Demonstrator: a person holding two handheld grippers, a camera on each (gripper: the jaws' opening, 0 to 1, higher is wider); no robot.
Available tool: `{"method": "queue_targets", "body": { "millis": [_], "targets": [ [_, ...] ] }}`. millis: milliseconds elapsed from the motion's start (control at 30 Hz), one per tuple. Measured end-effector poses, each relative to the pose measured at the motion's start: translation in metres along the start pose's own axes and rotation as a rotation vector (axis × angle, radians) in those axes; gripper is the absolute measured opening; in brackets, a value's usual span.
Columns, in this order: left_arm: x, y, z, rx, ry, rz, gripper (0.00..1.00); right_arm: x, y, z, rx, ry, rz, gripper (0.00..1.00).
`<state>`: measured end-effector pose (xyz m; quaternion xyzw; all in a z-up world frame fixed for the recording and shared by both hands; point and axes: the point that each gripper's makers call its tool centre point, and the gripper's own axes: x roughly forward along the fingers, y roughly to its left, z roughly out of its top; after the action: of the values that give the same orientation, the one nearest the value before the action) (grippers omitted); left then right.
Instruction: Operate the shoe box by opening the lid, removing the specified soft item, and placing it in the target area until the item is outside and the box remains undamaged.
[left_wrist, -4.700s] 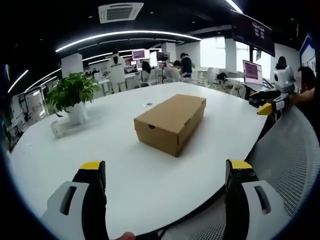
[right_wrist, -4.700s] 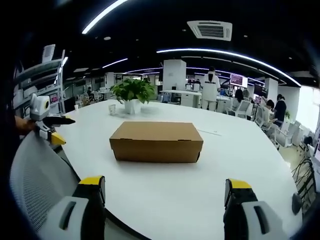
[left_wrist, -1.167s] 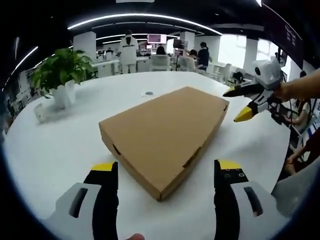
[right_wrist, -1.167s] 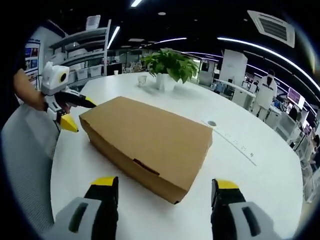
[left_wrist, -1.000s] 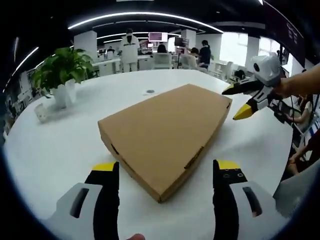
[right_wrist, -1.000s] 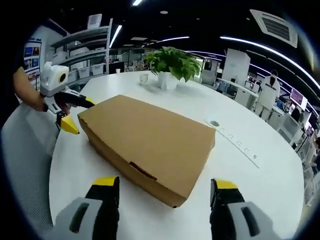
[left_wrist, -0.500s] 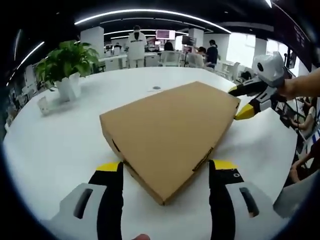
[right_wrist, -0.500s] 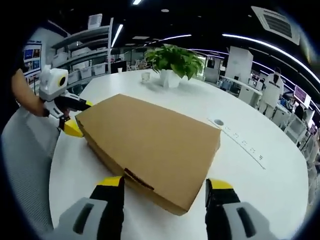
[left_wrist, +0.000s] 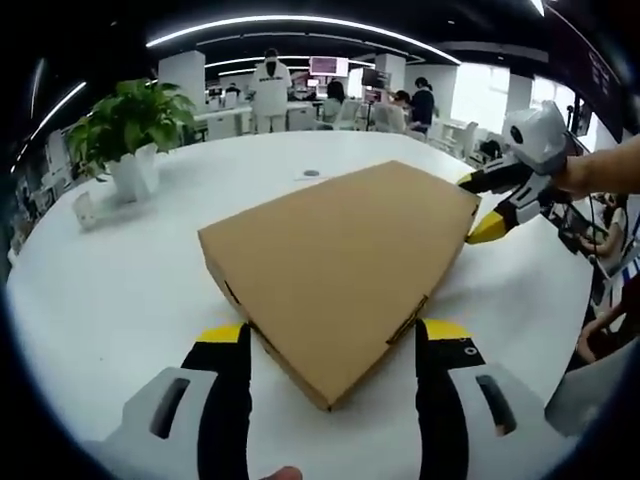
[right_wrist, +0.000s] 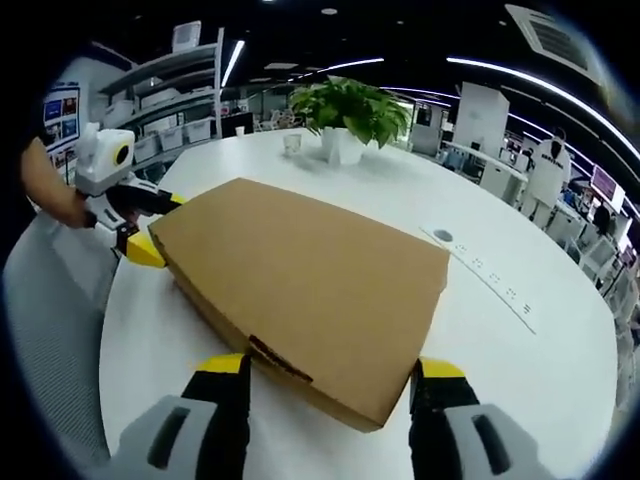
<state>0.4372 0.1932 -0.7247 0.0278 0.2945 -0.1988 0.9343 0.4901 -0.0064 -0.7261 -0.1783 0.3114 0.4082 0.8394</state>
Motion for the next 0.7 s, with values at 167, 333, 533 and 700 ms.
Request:
{"method": "queue_targets", "body": {
  "millis": [167, 333, 533, 700],
  "targets": [
    [0.0, 0.007, 0.001, 0.006, 0.011, -0.012, 0.66, 0.002, 0.004, 0.003, 0.018, 0.0, -0.011, 0.61],
    [-0.001, 0.016, 0.001, 0.017, 0.014, -0.028, 0.66, 0.006, 0.009, 0.006, 0.029, 0.0, -0.022, 0.61],
    [-0.002, 0.027, 0.001, 0.028, 0.023, -0.042, 0.65, 0.011, 0.016, 0.011, 0.047, 0.005, -0.046, 0.61],
    [-0.005, 0.04, 0.0, 0.04, 0.029, -0.061, 0.65, 0.016, 0.026, 0.017, 0.068, 0.001, -0.066, 0.6]
  ]
}}
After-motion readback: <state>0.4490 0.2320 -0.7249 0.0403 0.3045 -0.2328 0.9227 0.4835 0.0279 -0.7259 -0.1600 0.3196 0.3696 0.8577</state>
